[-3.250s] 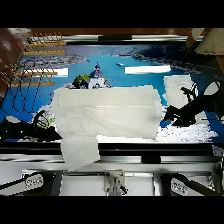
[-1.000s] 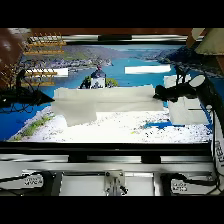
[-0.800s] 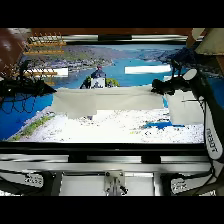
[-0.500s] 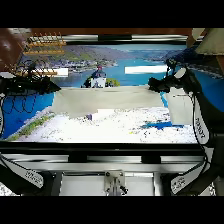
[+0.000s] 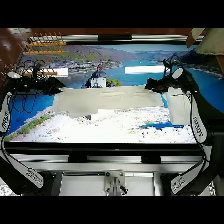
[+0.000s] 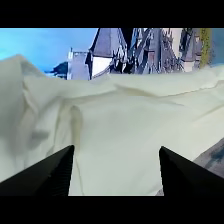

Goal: Fold the shirts.

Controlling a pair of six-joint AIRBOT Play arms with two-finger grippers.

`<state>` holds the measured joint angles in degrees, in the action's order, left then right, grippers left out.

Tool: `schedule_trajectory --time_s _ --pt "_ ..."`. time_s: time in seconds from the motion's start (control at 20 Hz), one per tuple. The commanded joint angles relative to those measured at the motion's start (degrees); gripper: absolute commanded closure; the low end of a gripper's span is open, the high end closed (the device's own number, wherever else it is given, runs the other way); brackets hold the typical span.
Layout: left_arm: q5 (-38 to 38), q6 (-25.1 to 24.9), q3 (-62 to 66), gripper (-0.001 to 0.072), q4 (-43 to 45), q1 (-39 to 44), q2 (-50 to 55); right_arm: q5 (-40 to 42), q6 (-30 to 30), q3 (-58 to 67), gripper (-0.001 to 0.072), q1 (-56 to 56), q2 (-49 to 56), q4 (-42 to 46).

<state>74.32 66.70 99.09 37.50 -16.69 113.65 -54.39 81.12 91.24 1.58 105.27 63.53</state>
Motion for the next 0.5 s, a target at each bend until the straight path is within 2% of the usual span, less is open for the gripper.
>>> schedule_trajectory --time_s 0.0,0.2,0.45 --pt "7.1 0.1 3.9 0.0110 0.0 -0.8 -0.5 -5.6 0.6 0.1 0.0021 2.1 -4.1 9.4" --pt "8.8 0.1 4.1 0.0115 0.0 0.0 -3.8 -11.3 2.1 0.1 0.0022 4.9 -1.3 5.9" --pt "12.5 0.0 4.1 0.0117 0.0 3.0 -5.6 -11.0 2.3 0.1 0.0022 4.2 3.5 2.2"
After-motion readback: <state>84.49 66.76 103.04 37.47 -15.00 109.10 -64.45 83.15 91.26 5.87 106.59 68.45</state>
